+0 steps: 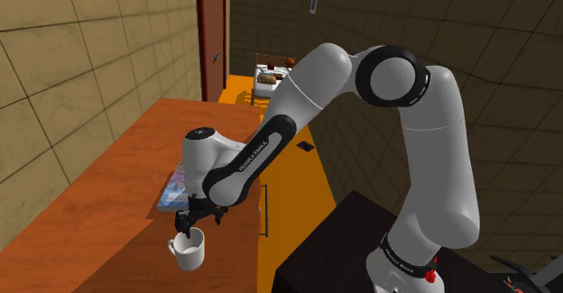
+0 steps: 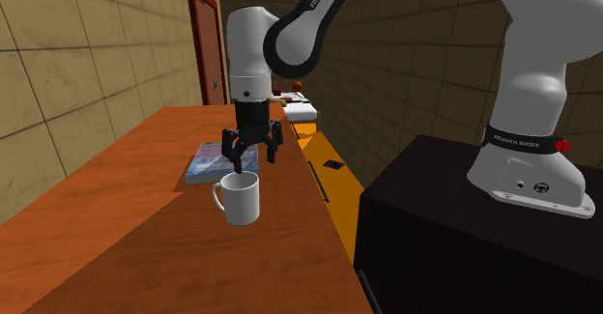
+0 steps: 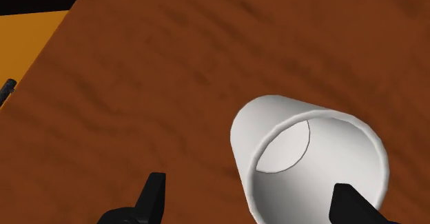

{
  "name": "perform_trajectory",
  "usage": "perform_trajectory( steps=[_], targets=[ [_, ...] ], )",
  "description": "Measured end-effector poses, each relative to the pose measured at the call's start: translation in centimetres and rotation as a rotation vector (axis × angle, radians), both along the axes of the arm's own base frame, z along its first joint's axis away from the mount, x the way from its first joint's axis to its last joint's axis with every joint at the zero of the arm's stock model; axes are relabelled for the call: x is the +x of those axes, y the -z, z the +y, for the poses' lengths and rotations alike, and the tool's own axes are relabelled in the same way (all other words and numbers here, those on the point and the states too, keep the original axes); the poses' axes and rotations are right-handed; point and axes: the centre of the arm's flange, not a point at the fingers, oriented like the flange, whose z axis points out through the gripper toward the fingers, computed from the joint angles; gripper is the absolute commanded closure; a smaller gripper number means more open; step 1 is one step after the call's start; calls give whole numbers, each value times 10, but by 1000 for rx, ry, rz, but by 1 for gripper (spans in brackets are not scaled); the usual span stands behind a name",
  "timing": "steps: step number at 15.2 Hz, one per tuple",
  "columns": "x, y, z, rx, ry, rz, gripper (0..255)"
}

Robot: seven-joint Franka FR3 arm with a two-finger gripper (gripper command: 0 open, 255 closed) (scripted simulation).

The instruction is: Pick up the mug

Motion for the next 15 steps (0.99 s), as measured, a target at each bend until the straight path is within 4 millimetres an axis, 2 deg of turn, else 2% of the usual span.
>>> perform_trajectory(
  steps=[8,9,15],
  targets=[
    [3,43,6,-1,4,2,0],
    [4,45,6,-1,3,2,255],
    [4,47,7,-1,4,1,255]
  ],
)
